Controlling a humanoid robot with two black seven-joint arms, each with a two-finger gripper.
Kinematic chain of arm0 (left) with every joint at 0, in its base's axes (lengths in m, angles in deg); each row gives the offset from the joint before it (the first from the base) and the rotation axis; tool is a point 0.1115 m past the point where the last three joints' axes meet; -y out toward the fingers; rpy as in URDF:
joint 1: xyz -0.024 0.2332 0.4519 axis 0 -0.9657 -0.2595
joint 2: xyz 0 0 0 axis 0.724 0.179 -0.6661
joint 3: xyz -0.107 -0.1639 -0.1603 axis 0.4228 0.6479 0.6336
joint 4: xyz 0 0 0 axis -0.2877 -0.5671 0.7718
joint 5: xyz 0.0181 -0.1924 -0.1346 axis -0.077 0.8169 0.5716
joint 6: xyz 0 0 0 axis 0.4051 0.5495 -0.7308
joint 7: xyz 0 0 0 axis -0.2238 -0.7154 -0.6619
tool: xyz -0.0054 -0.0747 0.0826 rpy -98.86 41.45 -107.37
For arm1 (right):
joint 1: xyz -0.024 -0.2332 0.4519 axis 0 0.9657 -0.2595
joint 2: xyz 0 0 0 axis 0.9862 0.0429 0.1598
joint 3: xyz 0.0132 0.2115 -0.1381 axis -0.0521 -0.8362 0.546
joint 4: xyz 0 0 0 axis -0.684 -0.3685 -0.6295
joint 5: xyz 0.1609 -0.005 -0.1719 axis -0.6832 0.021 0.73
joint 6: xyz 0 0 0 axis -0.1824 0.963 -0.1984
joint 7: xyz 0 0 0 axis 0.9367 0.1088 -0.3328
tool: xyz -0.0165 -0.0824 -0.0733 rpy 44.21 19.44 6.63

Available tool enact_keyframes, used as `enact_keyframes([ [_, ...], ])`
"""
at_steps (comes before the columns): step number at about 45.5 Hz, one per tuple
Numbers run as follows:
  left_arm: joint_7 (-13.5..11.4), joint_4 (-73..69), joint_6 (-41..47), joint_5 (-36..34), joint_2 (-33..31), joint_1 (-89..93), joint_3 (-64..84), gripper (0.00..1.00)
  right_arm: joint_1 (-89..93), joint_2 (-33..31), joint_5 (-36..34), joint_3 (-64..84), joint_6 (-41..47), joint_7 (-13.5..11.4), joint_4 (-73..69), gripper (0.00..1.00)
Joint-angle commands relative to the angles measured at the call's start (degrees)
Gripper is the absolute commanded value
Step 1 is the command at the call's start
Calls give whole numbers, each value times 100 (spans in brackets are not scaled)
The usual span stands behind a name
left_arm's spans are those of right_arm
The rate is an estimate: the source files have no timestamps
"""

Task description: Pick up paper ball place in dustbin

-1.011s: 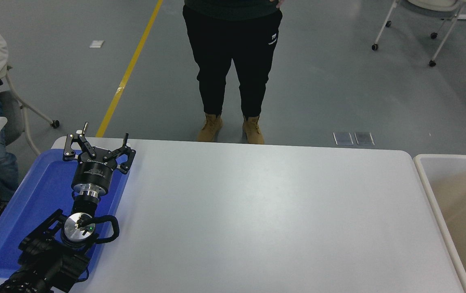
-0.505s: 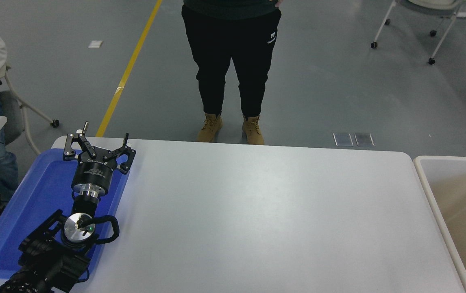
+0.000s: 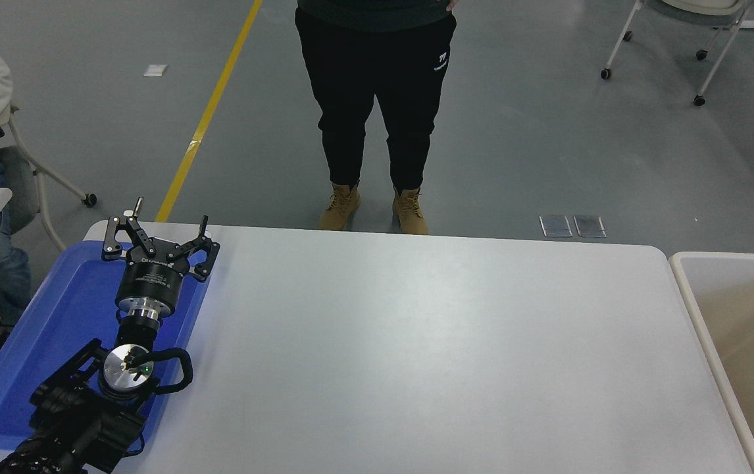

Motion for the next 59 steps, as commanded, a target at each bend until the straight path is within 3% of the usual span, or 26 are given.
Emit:
enact_keyframes([
  [1, -1, -3, 0, -6, 0, 0, -5, 100, 23, 79, -96, -6, -34, -3, -1, 99],
  [10, -1, -3, 0, 2, 0, 0, 3, 100, 14, 79, -166, -33, -43, 6, -11, 100],
  [26, -1, -3, 0, 2, 0, 0, 3, 100, -223, 254, -1458, -322, -43, 59, -46, 100],
  [35, -1, -3, 0, 2, 0, 0, 3, 100, -425, 377, -1572, -2272, -34, 67, -300, 100],
  [51, -1, -3, 0, 2, 0, 0, 3, 100, -759, 404, -1599, -5286, 1, 59, -2172, 100],
  [54, -1, -3, 0, 2, 0, 0, 3, 100, -724, 474, -1879, -5998, 45, 50, -2383, 100],
  [59, -1, -3, 0, 2, 0, 0, 3, 100, -715, 781, -2906, -6449, 80, 23, -2489, 100],
])
